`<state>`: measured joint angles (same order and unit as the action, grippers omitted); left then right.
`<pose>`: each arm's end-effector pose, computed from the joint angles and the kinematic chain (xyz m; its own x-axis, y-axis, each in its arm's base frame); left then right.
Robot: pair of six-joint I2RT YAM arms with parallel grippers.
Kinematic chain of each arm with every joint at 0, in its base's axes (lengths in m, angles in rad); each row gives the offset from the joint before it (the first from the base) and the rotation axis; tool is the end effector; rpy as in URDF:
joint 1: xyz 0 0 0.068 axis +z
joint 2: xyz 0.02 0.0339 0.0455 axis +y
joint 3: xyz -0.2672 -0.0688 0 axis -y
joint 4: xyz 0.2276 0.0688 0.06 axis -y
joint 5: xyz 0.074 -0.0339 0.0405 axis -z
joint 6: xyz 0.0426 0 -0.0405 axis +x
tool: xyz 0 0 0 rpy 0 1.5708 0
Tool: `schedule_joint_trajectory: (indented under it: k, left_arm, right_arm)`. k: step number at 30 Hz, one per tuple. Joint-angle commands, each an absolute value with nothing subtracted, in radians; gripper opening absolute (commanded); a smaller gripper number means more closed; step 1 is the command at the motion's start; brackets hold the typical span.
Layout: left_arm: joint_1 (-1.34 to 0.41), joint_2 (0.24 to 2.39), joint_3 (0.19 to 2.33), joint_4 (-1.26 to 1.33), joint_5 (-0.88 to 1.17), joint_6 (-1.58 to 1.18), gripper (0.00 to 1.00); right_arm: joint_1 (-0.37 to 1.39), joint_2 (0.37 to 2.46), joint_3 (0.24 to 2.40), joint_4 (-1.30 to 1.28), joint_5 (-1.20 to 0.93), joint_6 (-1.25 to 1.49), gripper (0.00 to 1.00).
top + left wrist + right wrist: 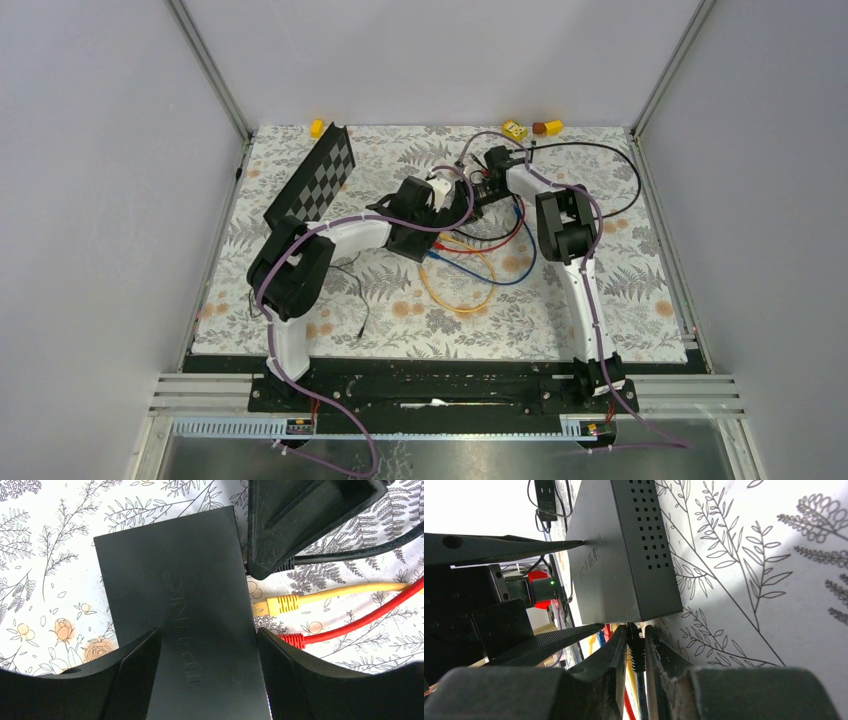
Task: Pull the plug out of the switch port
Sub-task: Pull the connector from the switch port.
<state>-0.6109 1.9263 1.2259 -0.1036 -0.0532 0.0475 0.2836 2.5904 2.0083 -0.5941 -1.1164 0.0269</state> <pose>0.3343 -0.2313 0.1792 -0.5635 0.4525 -0.6912 0.5700 0.8186 0.0712 0.4754 0.1784 0.0928 -0.8982 -0.2495 -0.3620 -0.4304 0.3316 0.8395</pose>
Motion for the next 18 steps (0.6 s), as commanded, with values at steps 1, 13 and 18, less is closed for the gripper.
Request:
schedule_joint_trajectory:
  k: [1, 13, 18]
  left_arm:
    - [-0.583, 1.982, 1.227, -0.195, -0.2, 0.065, 0.71]
    - [-0.582, 1.988, 1.237, -0.206, -0.185, 0.059, 0.73]
    - [-0.583, 1.961, 1.243, -0.204, -0.129, 0.063, 0.82]
  right_arm:
    - [0.249, 2.656, 2.101, -0.846, -1.003, -0.161, 0.0]
    - [0.245, 2.572, 1.896, -0.663, -1.032, -0.064, 0.0]
    - [0.237, 2.558, 1.979, -0.684, -1.034, -0.062, 0.0]
